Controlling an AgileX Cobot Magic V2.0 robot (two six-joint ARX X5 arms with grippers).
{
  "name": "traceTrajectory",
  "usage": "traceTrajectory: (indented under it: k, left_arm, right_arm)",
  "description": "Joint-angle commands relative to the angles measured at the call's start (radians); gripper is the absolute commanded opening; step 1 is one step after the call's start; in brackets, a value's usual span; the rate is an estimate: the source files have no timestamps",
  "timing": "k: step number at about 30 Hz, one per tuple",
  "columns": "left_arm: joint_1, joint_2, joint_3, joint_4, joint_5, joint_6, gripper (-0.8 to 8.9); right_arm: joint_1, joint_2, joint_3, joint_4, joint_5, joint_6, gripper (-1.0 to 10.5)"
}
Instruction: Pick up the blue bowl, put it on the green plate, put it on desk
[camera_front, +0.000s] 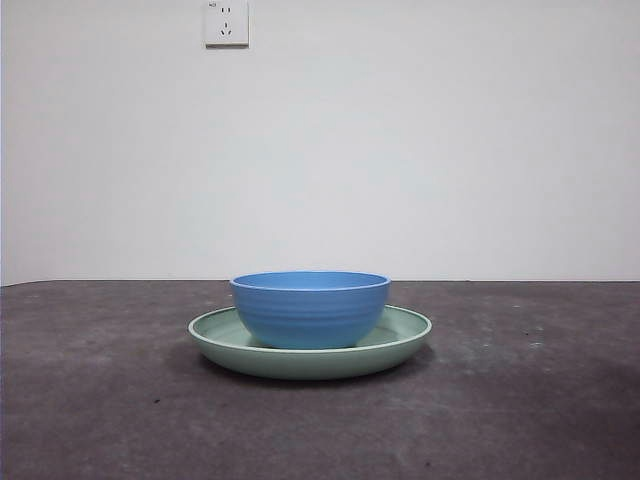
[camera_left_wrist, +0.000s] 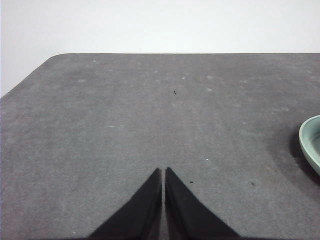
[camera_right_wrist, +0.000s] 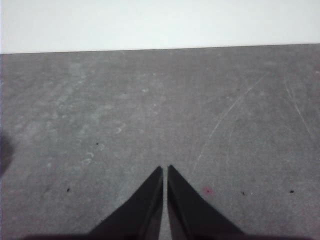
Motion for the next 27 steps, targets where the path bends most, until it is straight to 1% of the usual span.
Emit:
traceTrajectory:
  k: [1,27]
  left_arm:
    - [0.002,-0.001,-0.02,-0.008,-0.002,-0.002,0.1]
    - [0.002,-0.001,-0.02,-0.008,-0.002,-0.002,0.1]
  right_arm:
    - [-0.002,-0.003,-0.006,-0.005,-0.002,0.02,0.1]
    - [-0.002,-0.003,-0.005,0.011,-0.001,0.019,0.1]
